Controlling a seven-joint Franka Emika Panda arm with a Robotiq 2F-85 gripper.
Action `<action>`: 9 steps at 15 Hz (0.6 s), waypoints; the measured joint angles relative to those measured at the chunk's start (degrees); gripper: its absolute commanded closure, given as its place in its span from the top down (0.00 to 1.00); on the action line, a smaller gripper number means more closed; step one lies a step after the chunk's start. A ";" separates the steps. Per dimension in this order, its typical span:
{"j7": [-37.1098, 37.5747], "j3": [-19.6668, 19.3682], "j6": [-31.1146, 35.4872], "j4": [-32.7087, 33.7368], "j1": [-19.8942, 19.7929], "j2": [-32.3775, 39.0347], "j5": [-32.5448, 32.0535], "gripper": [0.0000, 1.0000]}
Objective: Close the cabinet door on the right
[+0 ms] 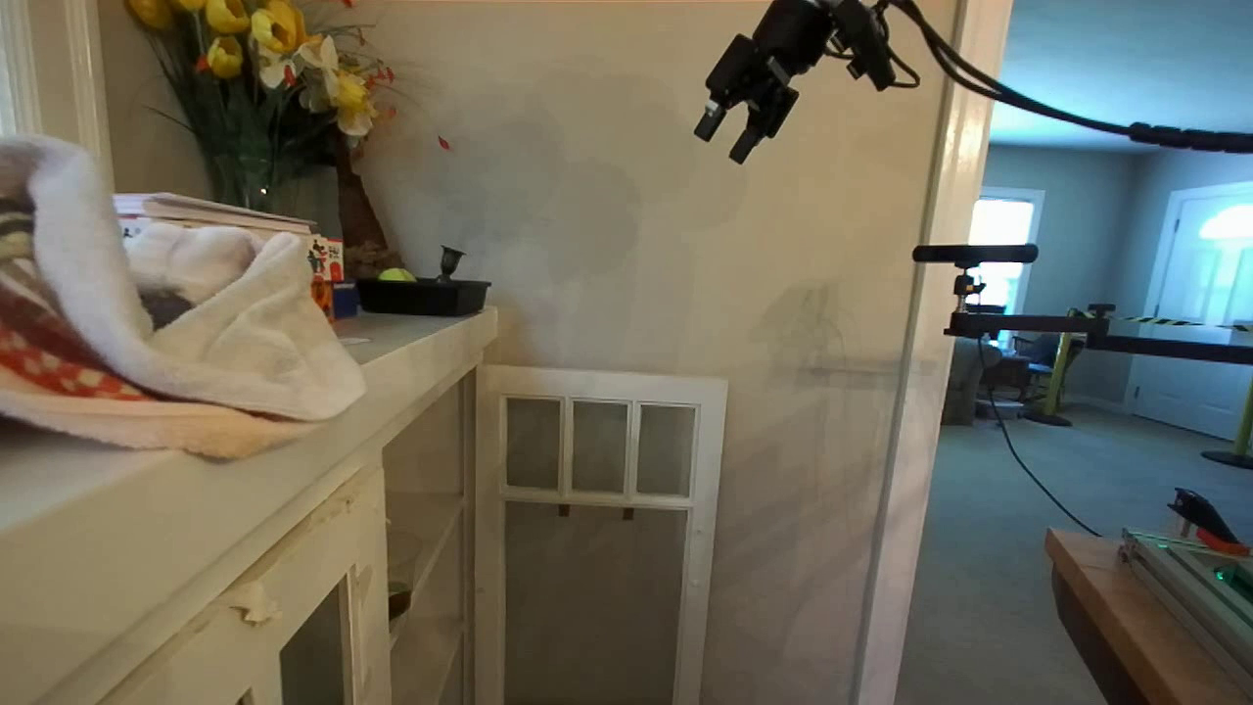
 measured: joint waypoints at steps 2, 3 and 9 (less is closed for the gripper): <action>0.00 -0.86 0.88 2.76 -0.08 3.74 0.87 1.00; 0.00 -1.16 0.84 4.21 -0.08 5.46 1.51 1.00; 0.56 -0.94 1.25 6.49 -0.51 8.10 1.52 1.00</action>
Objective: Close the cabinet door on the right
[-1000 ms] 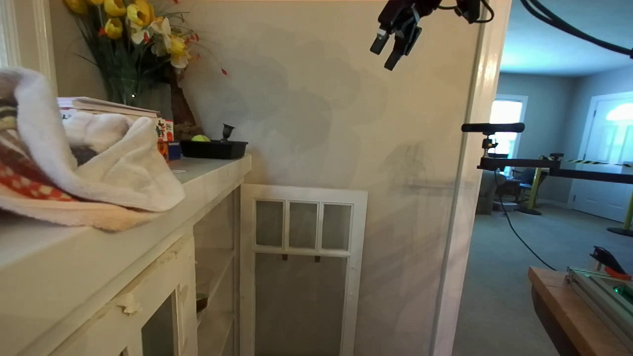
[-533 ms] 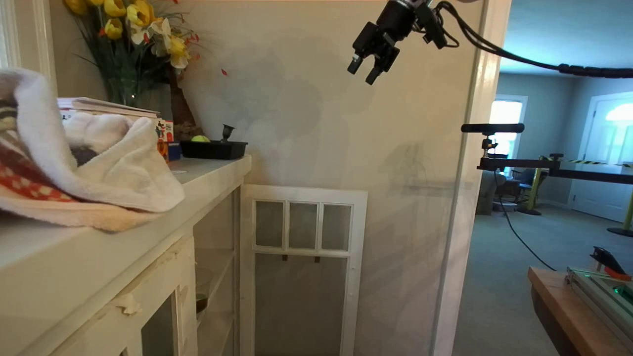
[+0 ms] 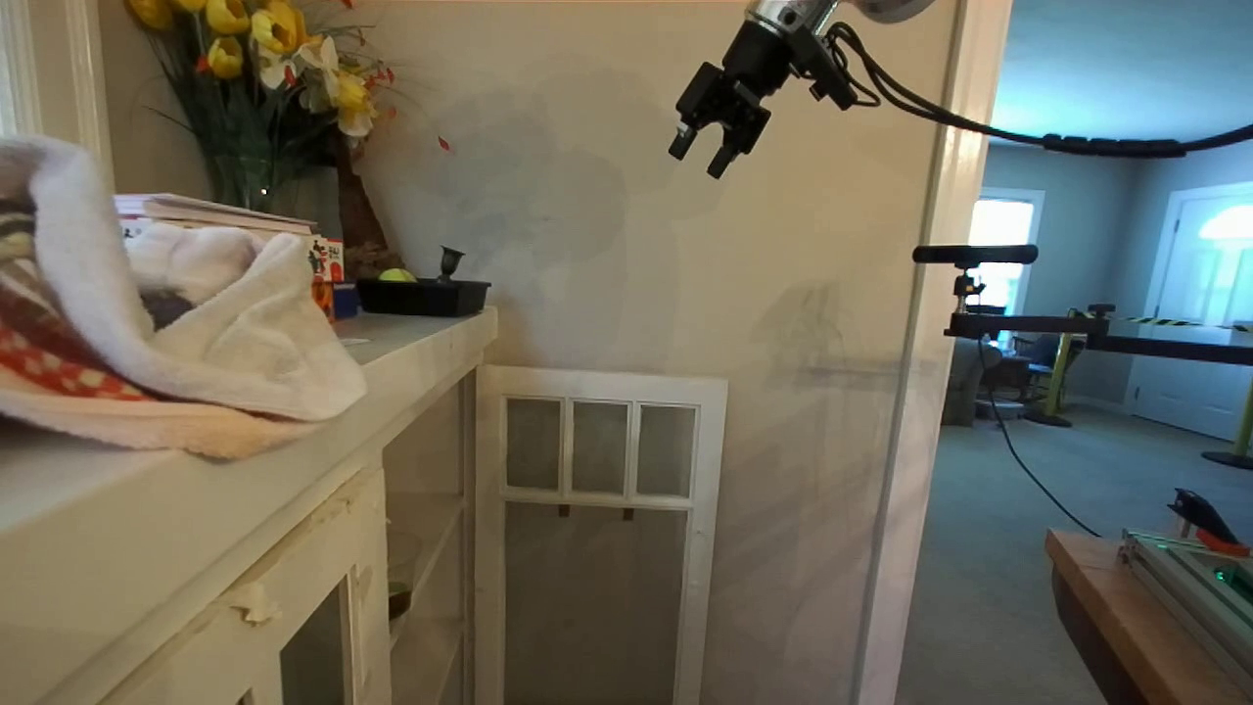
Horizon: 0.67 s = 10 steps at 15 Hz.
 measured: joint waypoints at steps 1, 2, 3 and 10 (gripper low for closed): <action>1.08 0.33 0.76 0.05 -0.55 0.46 -0.43 1.00; 2.78 0.65 1.91 0.23 -1.25 1.39 -1.19 1.00; 5.14 0.92 3.30 0.64 -2.09 2.76 -2.31 1.00; 22.88 -0.01 9.23 9.62 -5.58 17.19 -8.64 1.00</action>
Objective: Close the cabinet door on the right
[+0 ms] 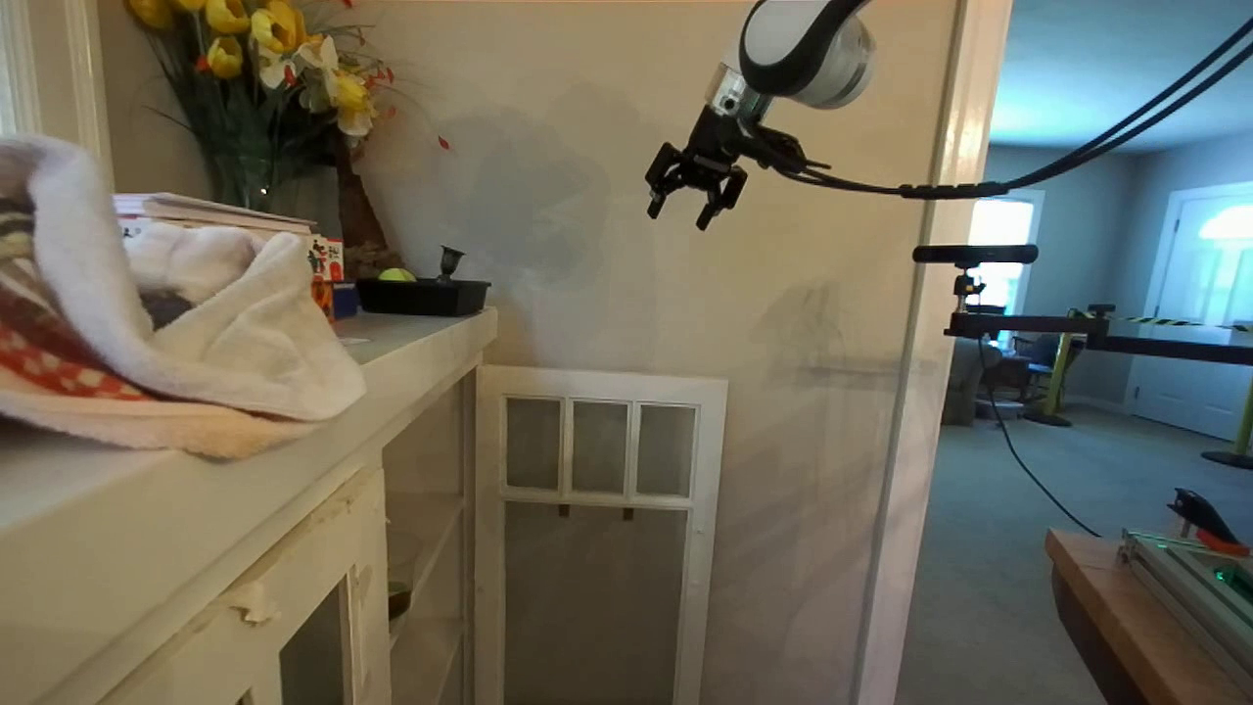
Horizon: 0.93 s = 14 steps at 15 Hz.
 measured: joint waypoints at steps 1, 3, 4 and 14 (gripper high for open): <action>1.47 -0.36 0.06 1.87 0.00 2.05 0.00 1.00; 4.18 -1.07 0.08 5.58 0.13 6.05 0.00 1.00; 5.51 -1.53 0.08 7.56 0.27 8.11 0.02 1.00; 16.16 -7.71 -4.03 28.82 1.25 28.19 0.15 1.00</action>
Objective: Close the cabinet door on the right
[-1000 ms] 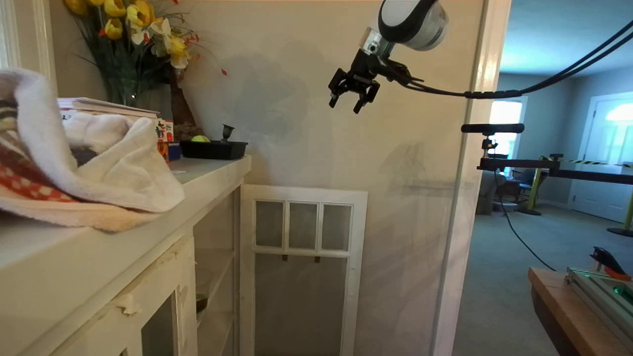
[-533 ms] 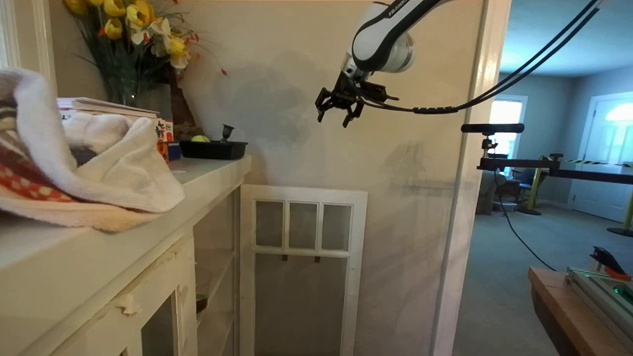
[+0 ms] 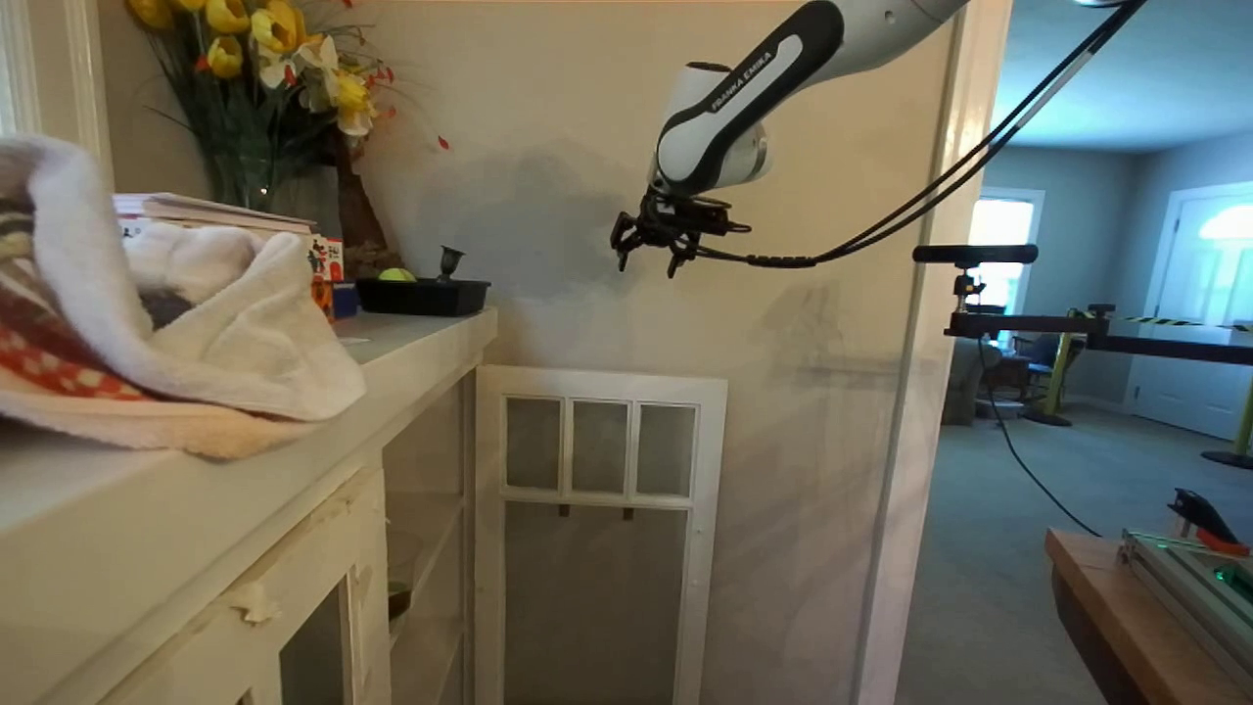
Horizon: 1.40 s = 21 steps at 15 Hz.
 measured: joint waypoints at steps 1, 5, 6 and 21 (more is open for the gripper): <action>0.72 -0.50 -0.93 1.77 -0.04 1.60 0.00 1.00; 3.35 -1.84 -4.79 8.09 -0.53 7.54 0.02 1.00; 4.04 -2.07 -5.67 9.52 -0.72 8.90 0.02 1.00; 13.29 -2.70 -8.56 18.79 -2.07 20.01 0.03 1.00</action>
